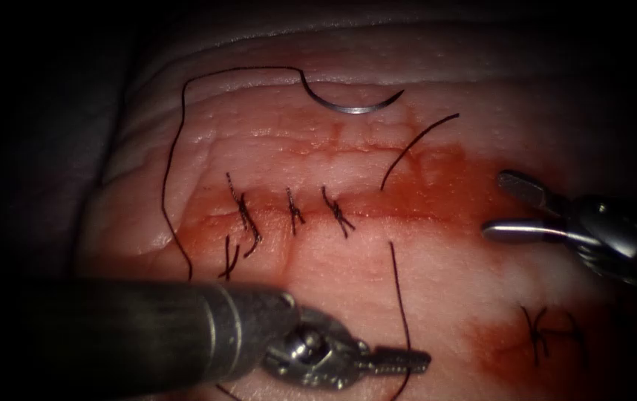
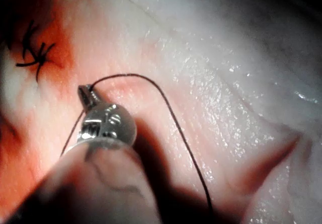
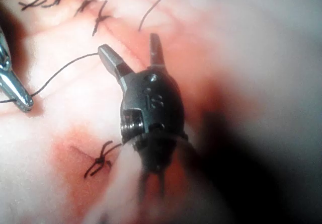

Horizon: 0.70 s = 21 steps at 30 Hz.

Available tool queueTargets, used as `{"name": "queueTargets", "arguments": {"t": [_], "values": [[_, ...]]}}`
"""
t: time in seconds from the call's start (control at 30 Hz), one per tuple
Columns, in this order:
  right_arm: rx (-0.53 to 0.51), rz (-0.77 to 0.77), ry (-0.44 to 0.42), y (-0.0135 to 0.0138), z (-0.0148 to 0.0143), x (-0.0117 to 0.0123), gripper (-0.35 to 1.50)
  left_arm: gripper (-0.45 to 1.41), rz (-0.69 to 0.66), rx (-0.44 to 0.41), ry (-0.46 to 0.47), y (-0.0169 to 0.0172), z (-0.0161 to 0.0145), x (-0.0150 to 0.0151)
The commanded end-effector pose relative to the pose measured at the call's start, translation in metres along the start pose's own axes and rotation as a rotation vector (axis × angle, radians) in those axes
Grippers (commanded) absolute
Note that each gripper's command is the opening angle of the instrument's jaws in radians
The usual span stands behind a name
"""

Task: Wound Closure
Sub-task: Grab a long length of suture with the left hand, then with the right tool, grasp the suture to readjust the left tool for more suture.

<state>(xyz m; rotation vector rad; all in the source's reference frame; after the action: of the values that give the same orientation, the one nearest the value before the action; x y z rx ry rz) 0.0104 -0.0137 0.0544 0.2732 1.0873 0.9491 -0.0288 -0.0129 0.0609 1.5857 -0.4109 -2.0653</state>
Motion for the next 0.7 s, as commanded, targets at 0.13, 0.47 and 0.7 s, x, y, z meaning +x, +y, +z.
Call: {"name": "queueTargets", "arguments": {"t": [0.13, 0.47, 0.7], "values": [[0.004, 0.0, 0.002, -0.0004, 0.0009, -0.0006, 1.2, -0.45, -0.001, 0.0, 0.003, 0.0001, 0.0004, -0.0004], [0.165, -0.311, 0.055, -0.0039, 0.0048, -0.0019, 1.15, -0.45, -0.016, 0.017, 0.023, -0.0052, -0.0022, -0.0011], [0.148, -0.56, 0.174, -0.0054, 0.009, -0.0024, 1.13, -0.45, -0.037, 0.022, 0.032, -0.007, -0.0039, -0.0017]]}}
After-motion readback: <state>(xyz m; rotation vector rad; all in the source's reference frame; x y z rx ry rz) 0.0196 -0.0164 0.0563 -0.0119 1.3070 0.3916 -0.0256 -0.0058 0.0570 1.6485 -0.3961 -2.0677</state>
